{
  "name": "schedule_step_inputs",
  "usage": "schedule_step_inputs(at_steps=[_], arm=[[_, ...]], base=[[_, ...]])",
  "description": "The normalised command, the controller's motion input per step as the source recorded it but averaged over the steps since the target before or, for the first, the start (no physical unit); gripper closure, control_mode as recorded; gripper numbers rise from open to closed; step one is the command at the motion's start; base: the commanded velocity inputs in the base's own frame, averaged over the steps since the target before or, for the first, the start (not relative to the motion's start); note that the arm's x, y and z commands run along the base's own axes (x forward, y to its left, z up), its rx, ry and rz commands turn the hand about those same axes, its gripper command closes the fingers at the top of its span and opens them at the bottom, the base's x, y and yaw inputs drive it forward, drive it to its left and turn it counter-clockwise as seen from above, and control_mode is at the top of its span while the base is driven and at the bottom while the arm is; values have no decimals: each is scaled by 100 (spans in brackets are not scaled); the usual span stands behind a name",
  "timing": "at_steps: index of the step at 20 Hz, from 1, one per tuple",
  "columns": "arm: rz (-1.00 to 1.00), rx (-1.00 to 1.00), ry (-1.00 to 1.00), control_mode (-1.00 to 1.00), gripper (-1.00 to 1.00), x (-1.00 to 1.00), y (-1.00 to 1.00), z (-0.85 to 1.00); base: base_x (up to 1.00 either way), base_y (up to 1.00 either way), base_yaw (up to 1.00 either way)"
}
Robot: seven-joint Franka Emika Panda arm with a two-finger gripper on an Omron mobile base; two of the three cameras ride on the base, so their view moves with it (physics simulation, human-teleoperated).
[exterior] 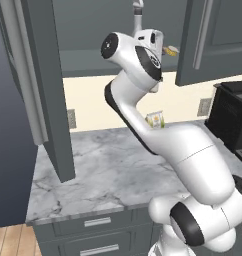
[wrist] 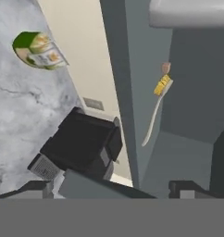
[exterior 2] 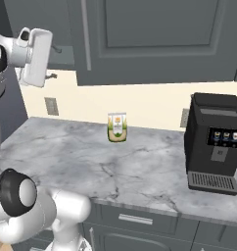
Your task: Pick the spray and dish brush from the cabinet and place them on the counter.
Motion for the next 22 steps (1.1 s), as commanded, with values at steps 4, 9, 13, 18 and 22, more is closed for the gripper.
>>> schedule_step_inputs(at_steps=[4,9,13,18,22], arm=[[-13,-4,1,-100,-100,2,-10,-1],[-11,-1,-1,-100,-100,-1,-11,1],[-14,0,-10,-100,-100,-13,-20,10],[-13,0,-12,-100,-100,-23,-23,2],[-12,0,-13,-100,-100,-21,-17,0]], base=[[0,0,0],[0,0,0],[0,0,0],[0,0,0],[0,0,0]])
